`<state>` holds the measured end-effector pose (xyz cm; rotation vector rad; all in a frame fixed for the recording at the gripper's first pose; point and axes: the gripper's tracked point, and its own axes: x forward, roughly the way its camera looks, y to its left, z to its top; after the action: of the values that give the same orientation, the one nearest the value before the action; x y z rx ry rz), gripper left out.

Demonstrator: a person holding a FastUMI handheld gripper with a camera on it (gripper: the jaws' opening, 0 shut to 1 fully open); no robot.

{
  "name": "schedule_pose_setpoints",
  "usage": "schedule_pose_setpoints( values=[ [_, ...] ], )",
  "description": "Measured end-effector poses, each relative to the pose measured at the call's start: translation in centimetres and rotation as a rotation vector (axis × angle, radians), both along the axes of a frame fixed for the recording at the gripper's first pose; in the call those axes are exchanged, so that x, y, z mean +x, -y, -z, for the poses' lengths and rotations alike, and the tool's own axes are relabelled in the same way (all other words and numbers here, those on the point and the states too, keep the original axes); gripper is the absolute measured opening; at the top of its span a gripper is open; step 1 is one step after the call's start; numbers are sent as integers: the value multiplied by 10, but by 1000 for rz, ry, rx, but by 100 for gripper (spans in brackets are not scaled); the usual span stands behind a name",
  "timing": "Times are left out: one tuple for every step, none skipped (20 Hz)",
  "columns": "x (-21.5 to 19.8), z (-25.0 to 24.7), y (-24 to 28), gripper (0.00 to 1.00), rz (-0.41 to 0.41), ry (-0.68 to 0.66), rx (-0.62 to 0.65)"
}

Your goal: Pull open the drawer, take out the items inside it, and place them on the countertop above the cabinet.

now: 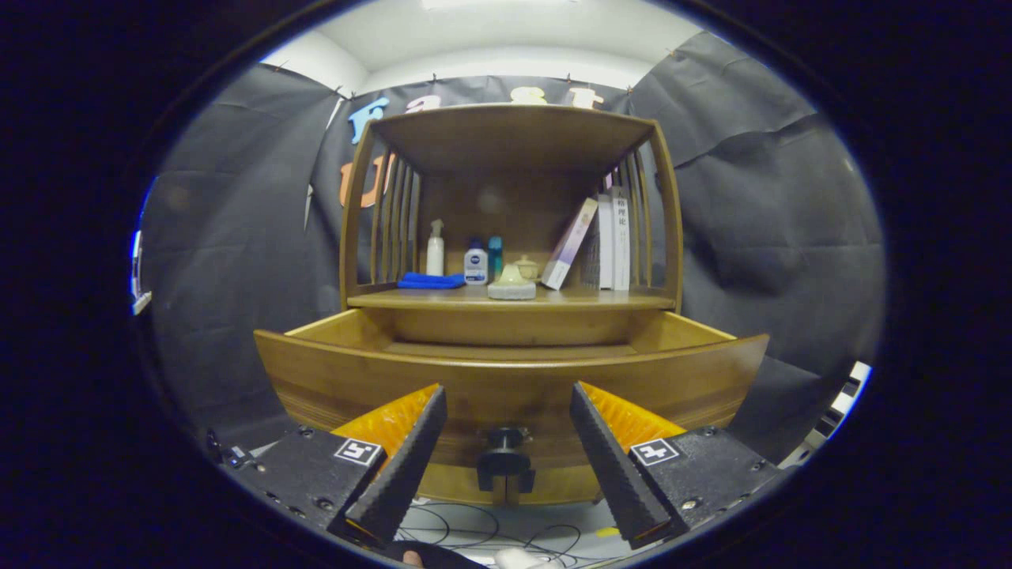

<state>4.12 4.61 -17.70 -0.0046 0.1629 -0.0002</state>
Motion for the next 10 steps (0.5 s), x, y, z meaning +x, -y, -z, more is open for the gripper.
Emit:
schedule_pose_setpoints(
  values=[
    [3,4,1,99,5,-7,7],
    [6,5,1,99,11,-14,13],
    [9,7,3,99,17,-22,16],
    [12,9,5,99,24,-29,19],
    [14,12,7,99,31,-46,21],
    [17,15,8,99,36,-57,29],
    [21,16,8,99,38,-64,38],
    [22,17,8,99,37,-72,42],
    [25,14,9,99,40,-59,46],
    [22,17,8,99,41,-60,35]
  ],
)
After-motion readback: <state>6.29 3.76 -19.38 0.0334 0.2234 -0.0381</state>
